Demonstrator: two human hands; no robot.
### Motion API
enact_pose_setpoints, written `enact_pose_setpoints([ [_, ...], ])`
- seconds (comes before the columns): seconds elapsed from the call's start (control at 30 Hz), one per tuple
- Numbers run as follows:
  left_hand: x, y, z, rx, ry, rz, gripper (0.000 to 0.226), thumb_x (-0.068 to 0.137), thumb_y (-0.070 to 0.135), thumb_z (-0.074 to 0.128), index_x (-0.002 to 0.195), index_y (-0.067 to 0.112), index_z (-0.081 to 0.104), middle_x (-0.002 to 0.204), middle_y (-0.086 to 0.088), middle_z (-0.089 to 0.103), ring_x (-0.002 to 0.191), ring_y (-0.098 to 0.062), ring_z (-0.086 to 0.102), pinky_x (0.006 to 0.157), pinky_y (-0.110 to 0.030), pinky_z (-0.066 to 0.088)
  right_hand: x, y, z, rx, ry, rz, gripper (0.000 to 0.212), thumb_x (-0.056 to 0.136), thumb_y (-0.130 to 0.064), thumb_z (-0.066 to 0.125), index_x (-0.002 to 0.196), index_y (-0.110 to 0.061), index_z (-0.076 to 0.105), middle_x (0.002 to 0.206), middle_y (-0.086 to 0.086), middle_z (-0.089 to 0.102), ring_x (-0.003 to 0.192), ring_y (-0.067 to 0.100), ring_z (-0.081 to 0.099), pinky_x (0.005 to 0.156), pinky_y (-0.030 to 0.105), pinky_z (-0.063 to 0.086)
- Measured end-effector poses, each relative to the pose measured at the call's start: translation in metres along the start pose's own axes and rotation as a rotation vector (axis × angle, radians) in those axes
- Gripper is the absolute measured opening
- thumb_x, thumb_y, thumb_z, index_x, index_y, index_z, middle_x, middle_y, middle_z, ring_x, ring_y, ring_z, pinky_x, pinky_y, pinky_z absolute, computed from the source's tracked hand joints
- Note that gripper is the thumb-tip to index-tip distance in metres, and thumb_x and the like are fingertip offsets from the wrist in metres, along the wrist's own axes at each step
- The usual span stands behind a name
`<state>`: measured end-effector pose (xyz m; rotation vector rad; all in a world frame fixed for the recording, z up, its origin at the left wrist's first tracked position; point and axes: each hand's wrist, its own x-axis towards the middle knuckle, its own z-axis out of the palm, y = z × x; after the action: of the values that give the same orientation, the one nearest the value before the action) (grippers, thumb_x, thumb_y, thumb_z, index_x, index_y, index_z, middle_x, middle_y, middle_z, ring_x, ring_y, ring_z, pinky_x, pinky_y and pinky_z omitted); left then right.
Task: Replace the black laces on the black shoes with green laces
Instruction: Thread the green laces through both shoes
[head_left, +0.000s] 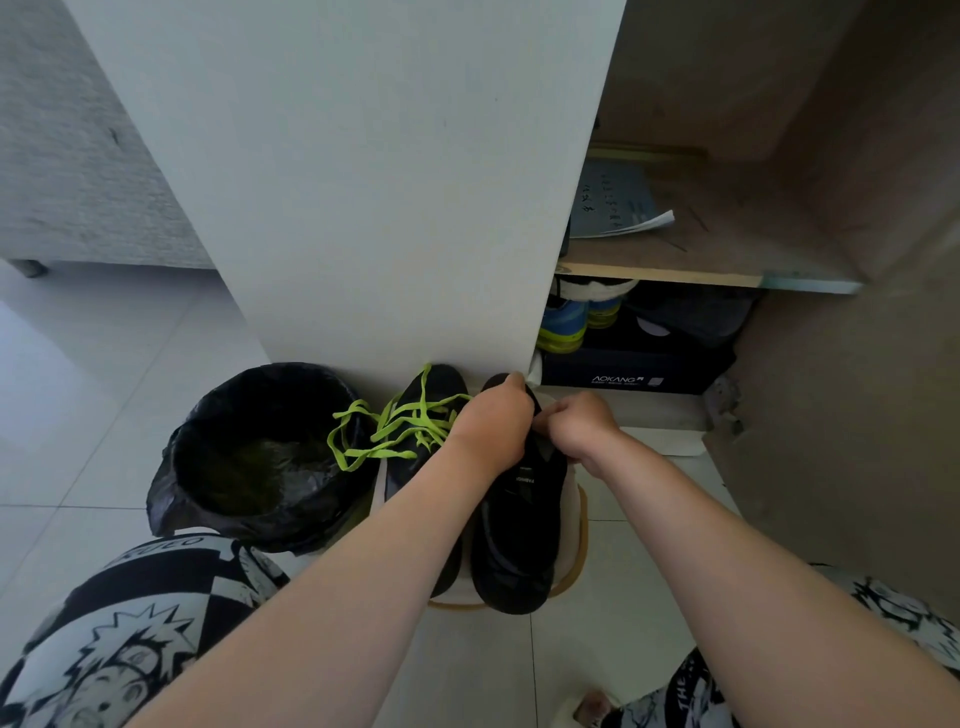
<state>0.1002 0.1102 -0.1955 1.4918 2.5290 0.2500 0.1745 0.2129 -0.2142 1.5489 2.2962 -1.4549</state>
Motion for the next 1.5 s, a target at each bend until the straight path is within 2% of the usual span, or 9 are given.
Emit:
enact_pose_setpoints([
  [0.13,0.000,-0.005,0.005,-0.055,0.025,0.012,0.027,0.094,0.003,0.049,0.120,0.002,0.055,0.119,-0.013,0.052,0.102,-0.028,0.061,0.079,-0.031,0.046,0.003,0.002,0.003,-0.060,0.033,-0.033,0.014,0.085,-0.015,0.069,0.088,-0.003,0.076,0.079,0.010,0.071,0.068,0.023,0.064,0.060,0.030,0.052],
  [0.23,-0.006,-0.008,0.013,-0.192,0.002,-0.011,0.023,0.095,0.008,0.045,0.104,0.012,0.065,0.108,-0.007,0.057,0.095,-0.027,0.058,0.080,-0.031,0.042,0.005,0.004,0.002,-0.150,0.068,-0.071,0.017,0.086,-0.022,0.067,0.085,-0.007,0.076,0.083,0.010,0.073,0.075,0.023,0.068,0.070,0.036,0.059],
  [0.33,-0.001,-0.013,0.018,-0.071,0.083,-0.001,0.019,0.092,0.006,0.056,0.102,0.011,0.071,0.113,-0.010,0.055,0.092,-0.033,0.062,0.071,-0.035,0.045,0.004,0.003,0.003,-0.168,0.083,-0.076,0.019,0.085,-0.026,0.068,0.082,-0.008,0.073,0.081,0.009,0.071,0.072,0.022,0.067,0.065,0.033,0.057],
  [0.47,0.003,-0.018,0.018,-0.154,-0.028,-0.025,0.022,0.089,0.009,0.056,0.105,0.010,0.072,0.113,-0.011,0.059,0.102,-0.029,0.061,0.087,-0.038,0.052,0.000,0.000,0.002,-0.150,0.052,-0.065,0.018,0.084,-0.023,0.070,0.080,-0.005,0.071,0.078,0.012,0.070,0.072,0.027,0.069,0.062,0.037,0.059],
  [0.53,0.001,-0.014,0.018,-0.147,-0.007,-0.027,0.022,0.087,0.011,0.056,0.104,0.009,0.069,0.112,-0.012,0.058,0.101,-0.030,0.062,0.085,-0.039,0.053,-0.001,0.000,0.001,-0.124,0.052,-0.060,0.017,0.083,-0.020,0.070,0.080,-0.003,0.072,0.077,0.014,0.070,0.073,0.029,0.070,0.061,0.041,0.060],
  [0.83,-0.008,-0.003,0.036,-0.202,0.203,-0.200,0.023,0.094,0.011,0.050,0.104,0.003,0.068,0.111,-0.014,0.059,0.104,-0.028,0.057,0.079,-0.031,0.043,-0.002,0.000,0.001,-0.109,0.037,-0.095,0.017,0.087,-0.024,0.074,0.071,-0.019,0.074,0.075,0.000,0.070,0.078,0.023,0.069,0.075,0.039,0.060],
  [1.0,-0.010,-0.006,0.035,-0.315,0.165,-0.225,0.018,0.089,0.014,0.056,0.097,0.011,0.071,0.105,-0.008,0.058,0.093,-0.029,0.062,0.066,-0.029,0.038,-0.001,0.002,0.002,-0.043,0.044,-0.063,0.020,0.085,-0.022,0.077,0.066,-0.023,0.070,0.074,0.000,0.068,0.079,0.024,0.068,0.078,0.041,0.060],
  [1.2,-0.011,-0.007,0.028,-0.121,0.070,-0.127,0.018,0.089,0.012,0.059,0.106,0.011,0.063,0.116,-0.005,0.051,0.089,-0.029,0.062,0.063,-0.032,0.042,-0.004,0.000,0.003,-0.051,0.061,-0.070,0.015,0.085,-0.023,0.076,0.071,-0.019,0.072,0.076,0.003,0.070,0.074,0.023,0.067,0.074,0.040,0.060],
  [1.5,-0.012,0.000,0.033,-0.306,0.186,-0.234,0.015,0.093,0.014,0.054,0.098,0.007,0.066,0.109,-0.009,0.055,0.088,-0.030,0.061,0.063,-0.030,0.035,-0.009,-0.001,0.006,-0.107,0.105,-0.123,0.023,0.087,-0.023,0.070,0.064,-0.021,0.072,0.074,0.001,0.072,0.077,0.021,0.070,0.070,0.030,0.056],
])
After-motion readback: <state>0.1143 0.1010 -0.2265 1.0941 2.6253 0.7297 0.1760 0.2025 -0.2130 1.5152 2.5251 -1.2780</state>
